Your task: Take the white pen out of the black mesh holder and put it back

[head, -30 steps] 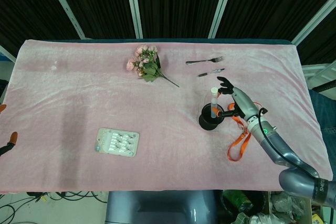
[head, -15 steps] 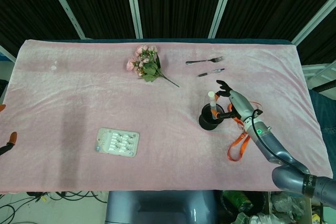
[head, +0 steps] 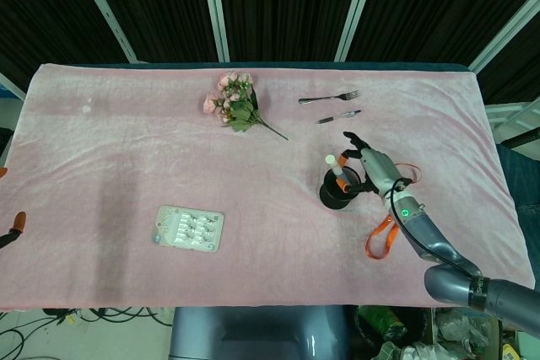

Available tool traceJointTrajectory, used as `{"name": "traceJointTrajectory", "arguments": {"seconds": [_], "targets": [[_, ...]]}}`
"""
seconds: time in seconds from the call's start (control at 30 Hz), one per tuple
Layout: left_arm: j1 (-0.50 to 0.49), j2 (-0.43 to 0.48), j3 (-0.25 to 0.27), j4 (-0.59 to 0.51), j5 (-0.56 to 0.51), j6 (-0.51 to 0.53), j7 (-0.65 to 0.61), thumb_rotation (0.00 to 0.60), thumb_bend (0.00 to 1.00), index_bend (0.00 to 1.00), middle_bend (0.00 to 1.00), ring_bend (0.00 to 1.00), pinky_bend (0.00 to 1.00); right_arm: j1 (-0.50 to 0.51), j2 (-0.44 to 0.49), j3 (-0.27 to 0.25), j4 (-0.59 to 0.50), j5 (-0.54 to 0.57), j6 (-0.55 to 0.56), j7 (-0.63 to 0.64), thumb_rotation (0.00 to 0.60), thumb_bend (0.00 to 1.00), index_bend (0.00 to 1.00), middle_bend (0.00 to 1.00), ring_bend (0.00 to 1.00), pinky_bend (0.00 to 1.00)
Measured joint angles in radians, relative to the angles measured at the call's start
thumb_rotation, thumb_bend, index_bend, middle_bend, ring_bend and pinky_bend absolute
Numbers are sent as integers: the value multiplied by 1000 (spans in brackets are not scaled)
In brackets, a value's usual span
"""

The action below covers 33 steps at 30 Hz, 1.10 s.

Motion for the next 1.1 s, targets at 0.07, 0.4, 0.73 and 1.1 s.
{"name": "traceJointTrajectory", "arguments": {"seconds": [0.07,0.4,0.73,1.1], "targets": [[0,0,0,1,0,0,-1,600,353,152,105,0,37,2,-7,-4,8,13,1,-8,600,325,653,34,85,189],[1,1,-2,-4,-6,-1,0,600,354,152,105,0,37,13,-29,-24,30,35,-26,-28,600,324,646,26,85,189],[2,0,-4,-5,-10,0,3,600,353,142,105,0,38,18,-28,-35,41,43,-57,-27,600,324,522,17,81,189],[2,-2,-4,-4,-8,3,5,600,354,133,105,0,42,19,-16,-39,37,49,-85,-15,600,325,419,8,64,189]]}}
